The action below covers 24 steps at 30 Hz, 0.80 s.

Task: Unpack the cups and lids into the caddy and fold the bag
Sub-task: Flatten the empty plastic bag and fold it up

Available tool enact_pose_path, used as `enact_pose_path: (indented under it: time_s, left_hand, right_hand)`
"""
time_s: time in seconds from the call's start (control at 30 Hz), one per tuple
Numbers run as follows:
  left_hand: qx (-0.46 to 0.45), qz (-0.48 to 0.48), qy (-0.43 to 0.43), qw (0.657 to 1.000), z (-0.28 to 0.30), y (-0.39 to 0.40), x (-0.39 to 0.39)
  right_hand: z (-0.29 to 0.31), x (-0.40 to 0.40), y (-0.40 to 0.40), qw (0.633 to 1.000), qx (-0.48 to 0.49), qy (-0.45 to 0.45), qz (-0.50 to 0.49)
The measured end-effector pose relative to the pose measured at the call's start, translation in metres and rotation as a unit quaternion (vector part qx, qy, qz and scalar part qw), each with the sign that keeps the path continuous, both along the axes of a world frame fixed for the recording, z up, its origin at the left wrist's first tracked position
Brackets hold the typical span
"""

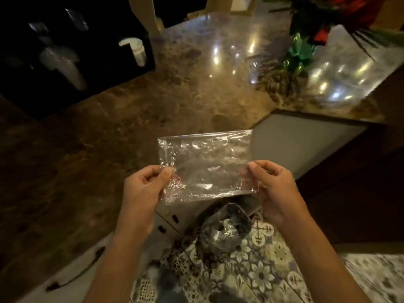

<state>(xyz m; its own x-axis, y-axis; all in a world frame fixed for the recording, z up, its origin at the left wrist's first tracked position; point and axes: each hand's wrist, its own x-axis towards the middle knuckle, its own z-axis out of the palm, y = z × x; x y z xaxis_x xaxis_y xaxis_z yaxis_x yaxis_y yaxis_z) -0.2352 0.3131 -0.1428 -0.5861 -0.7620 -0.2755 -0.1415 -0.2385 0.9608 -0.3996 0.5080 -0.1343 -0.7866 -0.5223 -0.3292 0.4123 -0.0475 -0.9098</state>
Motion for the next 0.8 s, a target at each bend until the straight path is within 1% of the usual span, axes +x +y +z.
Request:
enact_pose_path:
  time_s: [0.07,0.17,0.33,0.47,0.63,0.8]
  left_hand:
    - [-0.015,-0.011,-0.009,1.000,-0.008,0.027,-0.014]
    - [-0.015,-0.008,-0.025,1.000,-0.023,0.061,-0.028]
    - [0.031,-0.008,-0.071,0.997,-0.067,0.098,-0.041]
    - [0.080,0.011,-0.136,0.987,-0.127,0.120,-0.047]
    - [0.100,-0.019,-0.205,0.973,-0.208,0.132,-0.041]
    - [0.135,-0.049,-0.277,0.950,-0.313,0.132,-0.039]
  right_hand:
    - [-0.008,-0.013,0.028,1.000,0.005,-0.010,-0.011]
    - [-0.023,-0.025,0.064,0.999,0.014,-0.028,-0.027]
    - [-0.067,-0.032,0.104,0.995,0.065,-0.055,-0.060]
    - [-0.128,-0.031,0.119,0.984,0.121,-0.104,-0.083]
    - [-0.220,-0.019,0.129,0.959,0.191,-0.187,-0.098]
    - [-0.321,-0.014,0.125,0.933,0.265,-0.211,-0.123]
